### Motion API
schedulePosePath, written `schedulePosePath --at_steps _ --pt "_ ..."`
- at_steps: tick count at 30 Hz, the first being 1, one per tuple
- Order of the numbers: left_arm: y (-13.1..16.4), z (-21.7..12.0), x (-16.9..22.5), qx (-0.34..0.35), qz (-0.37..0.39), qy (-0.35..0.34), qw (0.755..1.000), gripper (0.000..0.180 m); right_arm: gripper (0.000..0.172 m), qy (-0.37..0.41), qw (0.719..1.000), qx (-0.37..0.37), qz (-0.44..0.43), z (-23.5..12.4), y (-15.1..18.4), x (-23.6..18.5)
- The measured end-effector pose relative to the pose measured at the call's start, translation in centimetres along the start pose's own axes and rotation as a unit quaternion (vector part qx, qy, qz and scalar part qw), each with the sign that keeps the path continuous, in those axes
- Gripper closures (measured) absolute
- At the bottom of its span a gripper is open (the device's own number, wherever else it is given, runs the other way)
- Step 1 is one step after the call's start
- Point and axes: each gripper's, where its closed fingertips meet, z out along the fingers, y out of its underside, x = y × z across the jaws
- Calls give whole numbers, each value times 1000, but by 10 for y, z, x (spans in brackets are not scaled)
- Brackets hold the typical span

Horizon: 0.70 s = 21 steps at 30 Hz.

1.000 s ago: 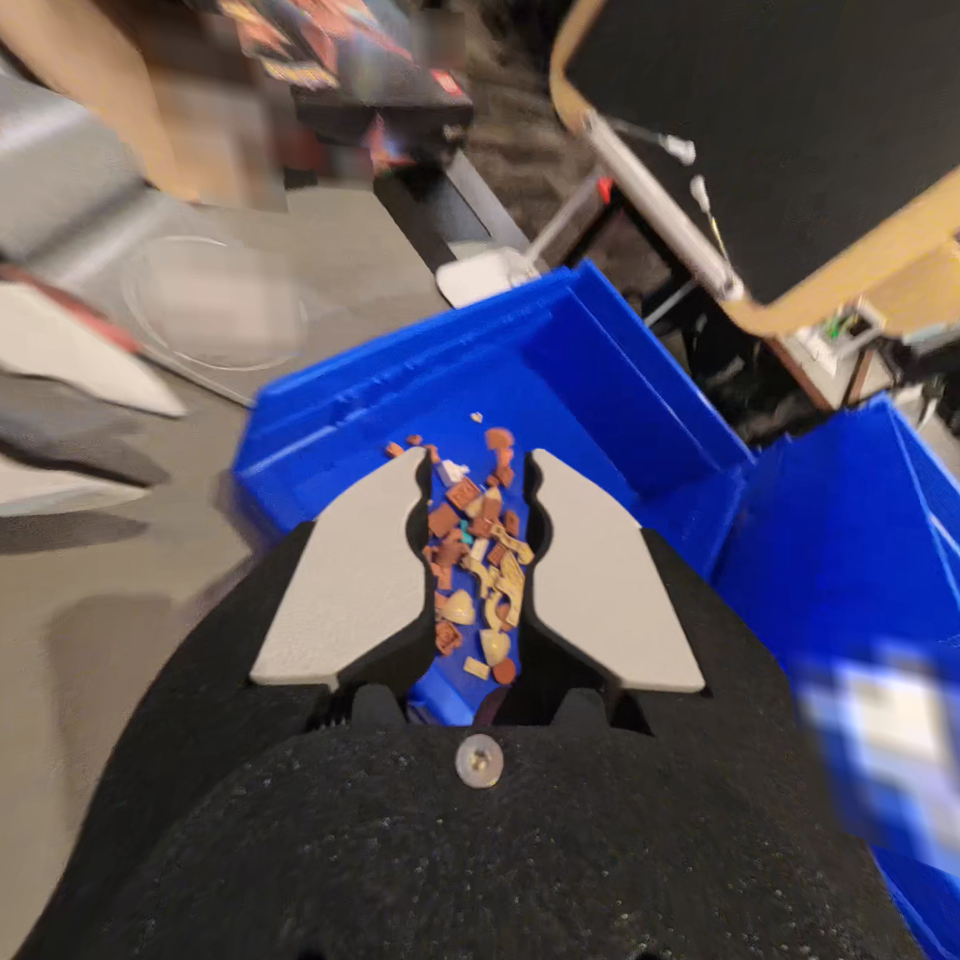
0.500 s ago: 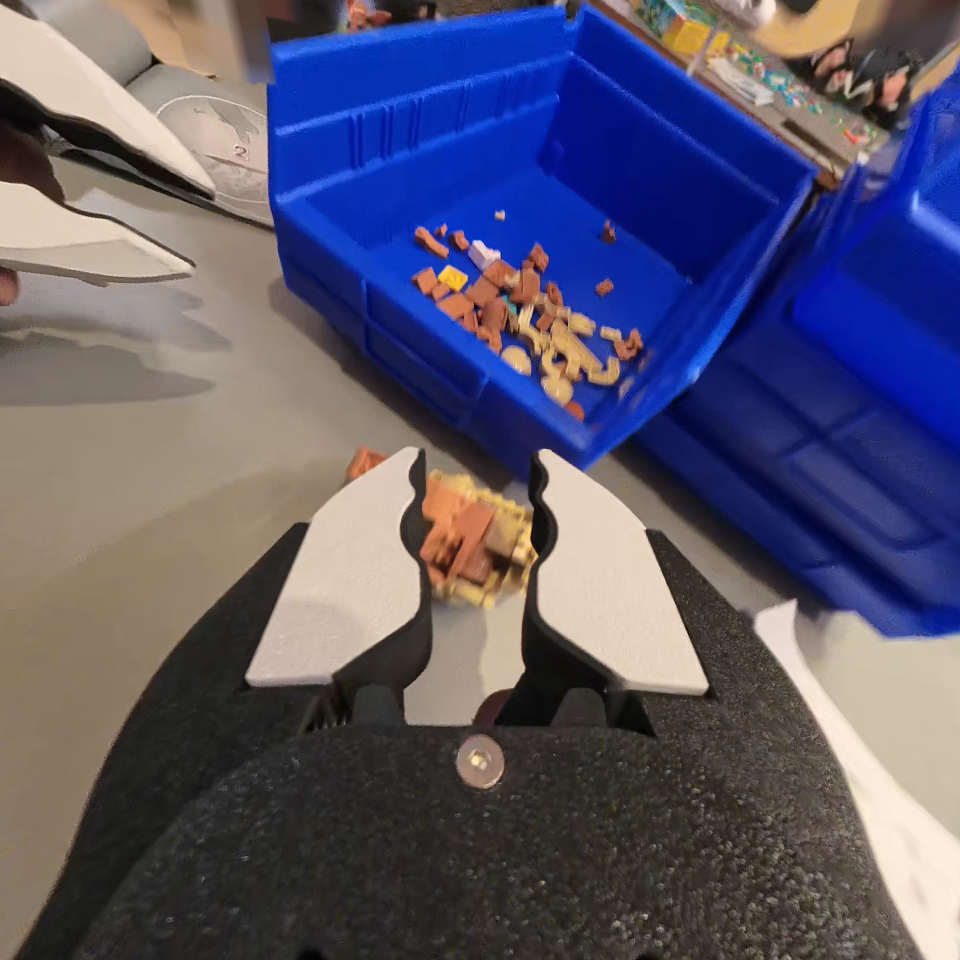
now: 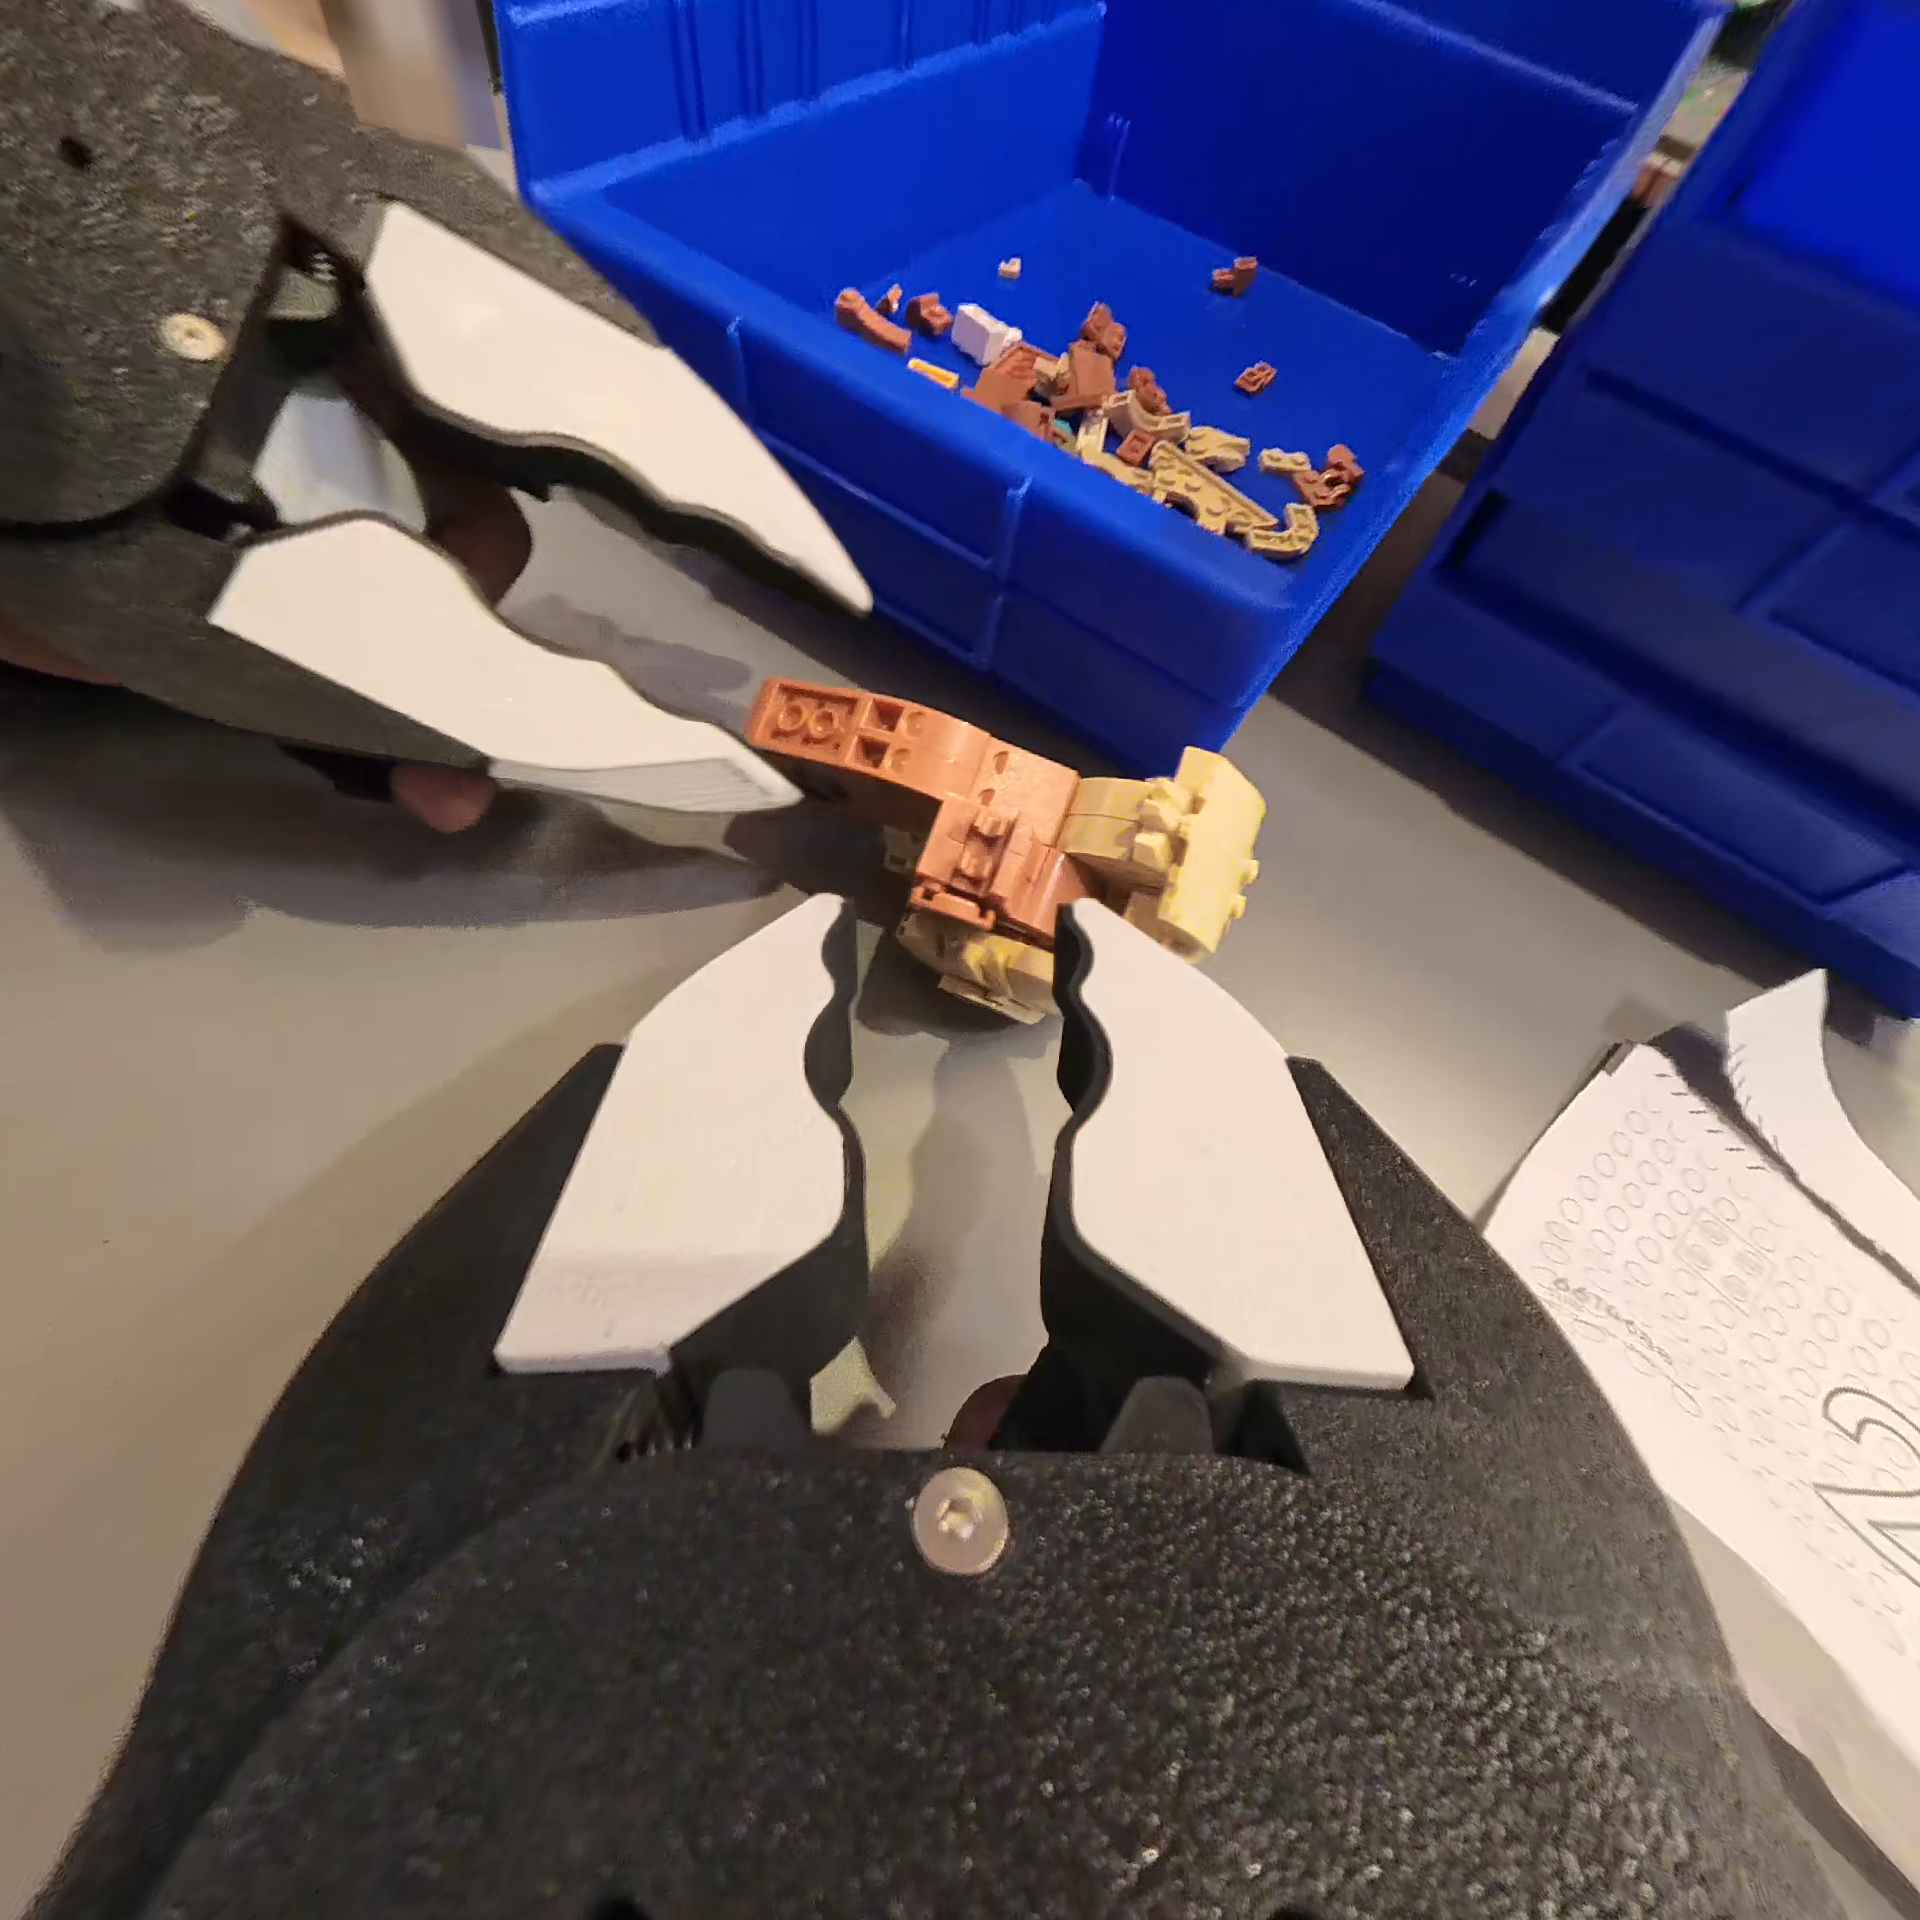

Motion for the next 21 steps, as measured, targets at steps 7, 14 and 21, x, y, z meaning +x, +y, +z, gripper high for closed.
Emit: schedulePosePath --at_steps 7,14,21 --pt "1 22 3 -34 13 17 999 157 135 -2 1000 -16 -19 5 6 -6" --pt "14 13 4 -74 -89 43 992 161 135 6 999 6 -40 0 2 -6" --pt "25 -8 3 -85 -208 71 972 161 134 5 998 5 -60 1 3 -11"
